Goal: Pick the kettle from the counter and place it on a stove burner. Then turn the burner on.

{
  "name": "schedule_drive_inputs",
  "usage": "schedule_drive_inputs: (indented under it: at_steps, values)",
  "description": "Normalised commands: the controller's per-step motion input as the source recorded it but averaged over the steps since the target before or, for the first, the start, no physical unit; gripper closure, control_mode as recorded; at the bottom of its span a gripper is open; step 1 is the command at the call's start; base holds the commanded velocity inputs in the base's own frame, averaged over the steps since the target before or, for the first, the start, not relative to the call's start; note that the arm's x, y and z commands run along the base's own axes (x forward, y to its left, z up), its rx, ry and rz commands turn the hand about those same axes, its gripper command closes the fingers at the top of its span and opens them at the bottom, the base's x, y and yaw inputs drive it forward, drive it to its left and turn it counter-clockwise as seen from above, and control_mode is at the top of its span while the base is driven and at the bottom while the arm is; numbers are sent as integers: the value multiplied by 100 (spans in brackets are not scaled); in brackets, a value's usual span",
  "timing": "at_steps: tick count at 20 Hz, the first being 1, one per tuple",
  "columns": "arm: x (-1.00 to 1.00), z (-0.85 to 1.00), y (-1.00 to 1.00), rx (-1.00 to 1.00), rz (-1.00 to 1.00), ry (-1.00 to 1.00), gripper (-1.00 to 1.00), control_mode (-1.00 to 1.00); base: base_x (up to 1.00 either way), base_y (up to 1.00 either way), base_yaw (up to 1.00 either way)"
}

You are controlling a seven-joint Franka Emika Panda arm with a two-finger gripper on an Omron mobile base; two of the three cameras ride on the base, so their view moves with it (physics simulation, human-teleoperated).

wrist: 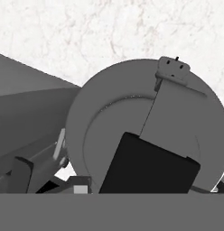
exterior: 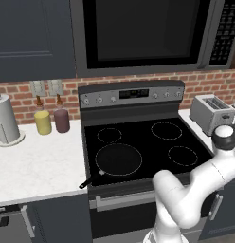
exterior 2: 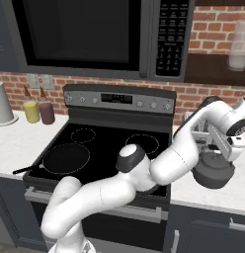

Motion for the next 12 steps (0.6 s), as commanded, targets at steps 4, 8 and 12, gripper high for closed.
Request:
schedule_drive_inputs:
  at_steps: [4, 8, 12]
  values:
    - [-45, 25, 12, 6, 0, -23, 100, -100, 0, 0, 0]
    - [-58, 32, 33, 9, 0, -26, 100, -100, 0, 0, 0]
    - [-67, 42, 68, 6, 0, -23, 100, -100, 0, 0, 0]
